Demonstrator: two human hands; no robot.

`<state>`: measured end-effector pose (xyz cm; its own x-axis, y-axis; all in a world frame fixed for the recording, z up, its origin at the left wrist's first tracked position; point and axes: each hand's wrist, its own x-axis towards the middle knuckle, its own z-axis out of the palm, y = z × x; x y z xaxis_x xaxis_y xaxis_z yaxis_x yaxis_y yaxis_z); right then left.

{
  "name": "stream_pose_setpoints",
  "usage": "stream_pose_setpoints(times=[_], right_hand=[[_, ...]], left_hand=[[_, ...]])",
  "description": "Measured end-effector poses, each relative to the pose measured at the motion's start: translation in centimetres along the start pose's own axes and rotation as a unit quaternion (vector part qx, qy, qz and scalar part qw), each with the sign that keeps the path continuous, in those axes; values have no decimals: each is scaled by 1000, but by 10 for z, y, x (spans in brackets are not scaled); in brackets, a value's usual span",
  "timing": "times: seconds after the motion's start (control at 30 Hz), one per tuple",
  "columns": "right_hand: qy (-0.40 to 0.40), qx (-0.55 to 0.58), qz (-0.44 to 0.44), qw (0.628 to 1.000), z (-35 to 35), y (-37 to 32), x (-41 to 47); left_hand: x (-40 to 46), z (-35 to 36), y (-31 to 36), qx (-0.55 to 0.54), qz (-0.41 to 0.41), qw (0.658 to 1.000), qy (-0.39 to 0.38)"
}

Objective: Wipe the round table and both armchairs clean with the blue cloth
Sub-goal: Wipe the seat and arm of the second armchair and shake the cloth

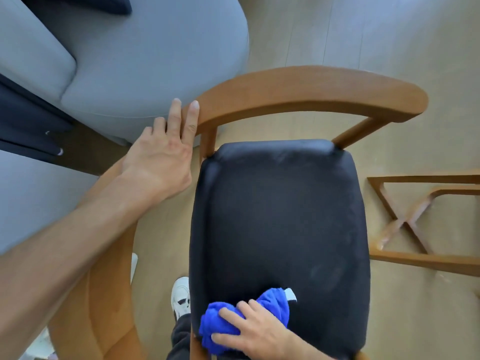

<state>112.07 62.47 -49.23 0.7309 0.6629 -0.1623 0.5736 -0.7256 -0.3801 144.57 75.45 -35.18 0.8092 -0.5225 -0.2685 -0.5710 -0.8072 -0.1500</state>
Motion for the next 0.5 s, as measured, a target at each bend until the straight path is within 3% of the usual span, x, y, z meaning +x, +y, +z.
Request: stream_pose_setpoints(times=[0.07, 0.1, 0.17, 0.23, 0.3, 0.33, 0.4, 0.5], right_hand=[[-14, -65, -70, 995, -25, 53, 8], [23, -84, -51, 995, -45, 87, 18], [117, -97, 97, 984, -82, 155, 38], [175, -76, 302, 934, -106, 199, 46], [214, -16, 448, 868, -102, 199, 58], [230, 8, 472, 851, -93, 180, 64], [223, 35, 395, 890, -60, 117, 66], [76, 38, 150, 985, -11, 11, 23]], left_hand=[[0, 1, 0, 1, -2, 1000, 3], [0, 2, -1, 3, -2, 1000, 7], [-1, 4, -1, 4, -7, 1000, 11], [0, 4, 1, 2, -8, 1000, 14], [0, 5, 1, 5, -12, 1000, 13], [0, 6, 1, 3, -14, 1000, 12], [1, 4, 1, 1, -16, 1000, 14], [0, 0, 2, -8, -19, 1000, 9]])
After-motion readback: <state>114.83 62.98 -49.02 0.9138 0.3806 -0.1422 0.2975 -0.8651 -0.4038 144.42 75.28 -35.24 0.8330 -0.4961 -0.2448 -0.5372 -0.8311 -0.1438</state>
